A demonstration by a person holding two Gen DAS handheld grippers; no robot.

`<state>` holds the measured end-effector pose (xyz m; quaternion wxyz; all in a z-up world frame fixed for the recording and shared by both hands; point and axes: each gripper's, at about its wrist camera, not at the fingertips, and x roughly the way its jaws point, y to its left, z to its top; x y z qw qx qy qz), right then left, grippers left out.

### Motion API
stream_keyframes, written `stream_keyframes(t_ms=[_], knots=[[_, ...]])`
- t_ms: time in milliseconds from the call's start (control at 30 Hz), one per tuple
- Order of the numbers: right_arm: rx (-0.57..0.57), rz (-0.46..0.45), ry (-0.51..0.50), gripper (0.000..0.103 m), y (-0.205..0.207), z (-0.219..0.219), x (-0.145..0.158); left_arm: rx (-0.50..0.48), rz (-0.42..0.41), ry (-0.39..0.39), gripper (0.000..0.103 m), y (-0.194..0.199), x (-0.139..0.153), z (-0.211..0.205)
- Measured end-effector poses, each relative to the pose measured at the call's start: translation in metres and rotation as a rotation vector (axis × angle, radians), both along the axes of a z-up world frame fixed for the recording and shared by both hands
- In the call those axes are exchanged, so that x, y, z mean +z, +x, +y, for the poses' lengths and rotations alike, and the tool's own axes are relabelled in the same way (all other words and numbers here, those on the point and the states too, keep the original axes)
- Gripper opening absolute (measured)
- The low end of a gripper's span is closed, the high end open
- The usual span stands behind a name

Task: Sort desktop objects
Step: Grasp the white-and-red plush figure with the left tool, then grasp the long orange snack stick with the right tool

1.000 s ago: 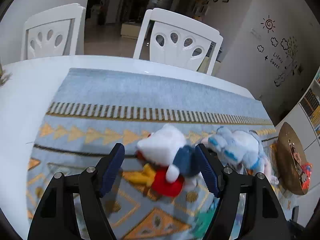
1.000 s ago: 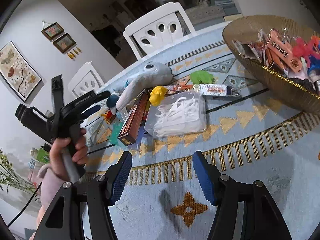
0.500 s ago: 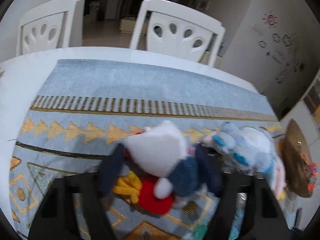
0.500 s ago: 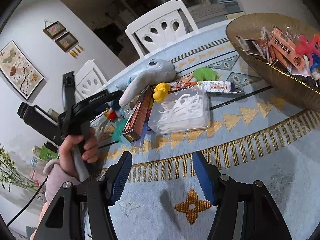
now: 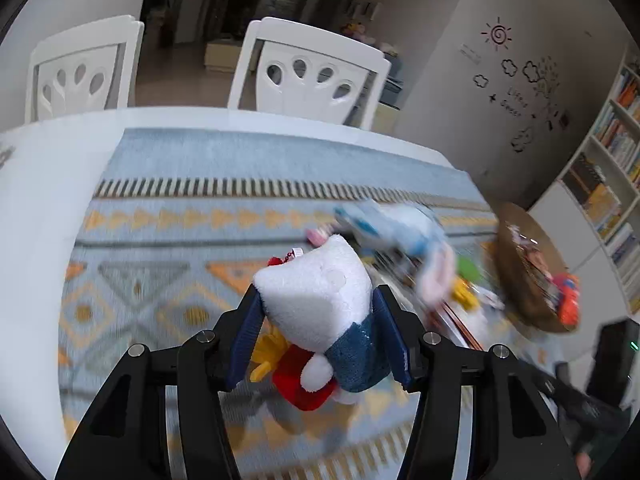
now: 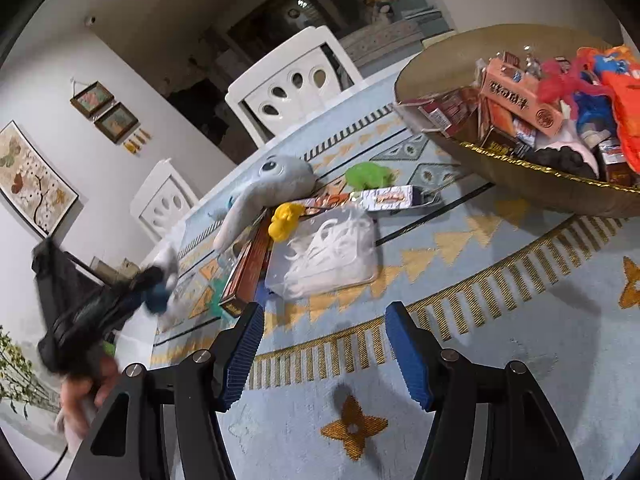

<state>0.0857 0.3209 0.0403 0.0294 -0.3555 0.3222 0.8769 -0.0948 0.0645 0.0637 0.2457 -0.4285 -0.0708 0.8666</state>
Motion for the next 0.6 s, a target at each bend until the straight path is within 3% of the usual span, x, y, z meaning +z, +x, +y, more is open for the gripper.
stream_keyframes(t_ms=[133, 300, 467, 600], knots=[[-0.022, 0.007, 0.015, 0.062, 0.002, 0.001, 0.000, -0.023, -0.044, -0.007, 0.053, 0.031, 0.000, -0.004], [0.003, -0.015, 0.032, 0.062, 0.000, -0.004, -0.002, -0.049, -0.114, 0.015, 0.053, 0.062, -0.020, -0.005], [0.080, -0.030, 0.157, 0.062, -0.008, -0.032, 0.000, -0.043, -0.145, 0.021, 0.053, 0.075, -0.044, -0.010], [0.111, -0.017, 0.316, 0.062, -0.014, -0.063, 0.008, -0.037, -0.157, 0.036, 0.053, 0.076, -0.053, -0.014]])
